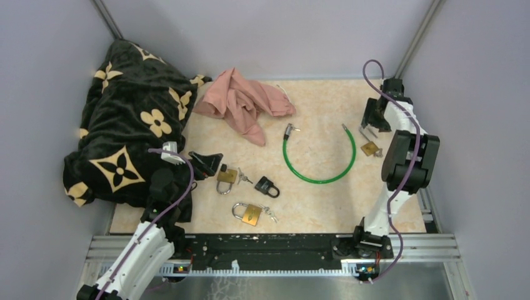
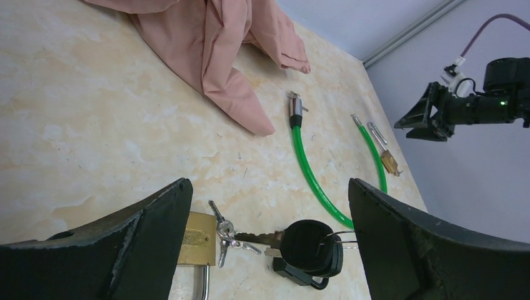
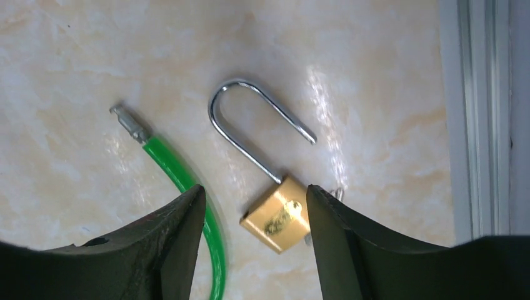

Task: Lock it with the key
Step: Pick up the lock from the center of the board.

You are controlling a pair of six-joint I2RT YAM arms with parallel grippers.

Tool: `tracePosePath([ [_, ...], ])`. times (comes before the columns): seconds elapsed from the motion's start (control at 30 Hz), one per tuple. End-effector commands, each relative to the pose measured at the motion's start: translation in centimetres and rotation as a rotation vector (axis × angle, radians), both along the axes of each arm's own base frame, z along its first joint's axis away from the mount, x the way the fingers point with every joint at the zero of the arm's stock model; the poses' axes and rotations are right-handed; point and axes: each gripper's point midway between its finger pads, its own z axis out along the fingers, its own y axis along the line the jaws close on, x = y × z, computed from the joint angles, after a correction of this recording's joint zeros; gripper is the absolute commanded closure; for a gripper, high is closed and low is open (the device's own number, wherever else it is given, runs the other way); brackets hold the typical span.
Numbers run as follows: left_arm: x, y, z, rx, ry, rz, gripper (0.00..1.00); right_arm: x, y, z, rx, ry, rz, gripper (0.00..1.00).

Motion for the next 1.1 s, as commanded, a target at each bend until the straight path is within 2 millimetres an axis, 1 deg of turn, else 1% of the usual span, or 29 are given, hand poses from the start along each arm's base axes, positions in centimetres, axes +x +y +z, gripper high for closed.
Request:
tracePosePath([
  [0.0,0.2,-0.3,2.3,-0.018,-0.074,-0.019,0.02,2.3,0.8,-2.4,0.008,0.057,0.207,0.40],
  [0.13,0.1,-0.7,2.3,-0.019,-0.076,-0.041,0.02,1.7,0.3,-5.1,0.002,0.174,0.235,0.41],
  [0.2,0.1,-0.8,2.1,-0.022,-0.071,-0.049,0.02,1.6,0.4,-6.1,0.003,0.191,0.258,0.41],
  [0.23,0.1,-0.9,2.1,-0.023,-0.070,-0.053,0.02,1.5,0.4,-6.4,0.001,0.192,0.271,0.43],
  [0.33,0.0,-1.0,2.0,-0.028,-0.068,-0.062,0.02,1.0,1.0,-7.4,0.006,0.213,0.321,0.63],
  [0.4,-0.1,-1.2,2.2,-0.032,-0.074,-0.072,0.02,0.3,1.8,-8.1,0.007,0.237,0.362,0.72],
  [0.5,-0.3,-1.5,2.5,-0.036,-0.089,-0.093,0.02,-0.6,2.7,-8.8,-0.013,0.258,0.408,0.98],
  [0.53,-0.4,-1.6,2.7,-0.036,-0.097,-0.102,0.02,-0.8,2.7,-8.8,-0.024,0.258,0.412,1.00],
  [0.57,-0.5,-1.8,2.8,-0.037,-0.103,-0.112,0.03,-0.9,2.8,-8.7,-0.031,0.253,0.415,1.00],
  [0.67,-1.1,-2.5,3.6,-0.040,-0.137,-0.167,0.04,-0.9,3.3,-7.3,-0.043,0.195,0.423,1.00],
  [0.77,-2.0,-3.8,4.2,-0.031,-0.172,-0.264,0.07,-0.5,4.0,-4.1,-0.068,0.070,0.406,1.00],
  [0.8,-2.3,-4.4,4.2,-0.027,-0.179,-0.307,0.08,-0.7,4.2,-3.0,-0.072,0.023,0.390,1.00],
  [0.83,-2.8,-5.0,4.3,-0.021,-0.190,-0.356,0.09,-0.9,4.8,-1.4,-0.069,-0.042,0.378,1.00],
  [0.87,-3.2,-5.6,4.3,-0.014,-0.201,-0.403,0.10,-1.2,5.6,-0.6,-0.057,-0.088,0.381,1.00],
  [0.9,-3.8,-6.3,4.1,-0.005,-0.210,-0.457,0.11,-2.2,6.3,-0.7,-0.047,-0.108,0.386,1.00],
  [0.97,-4.6,-7.6,3.5,0.030,-0.221,-0.551,0.14,-3.2,7.1,0.4,-0.079,-0.150,0.370,1.00],
  [1.07,-5.6,-10.1,2.3,0.151,-0.245,-0.709,0.18,-4.6,8.3,2.2,-0.030,-0.205,0.321,1.00],
])
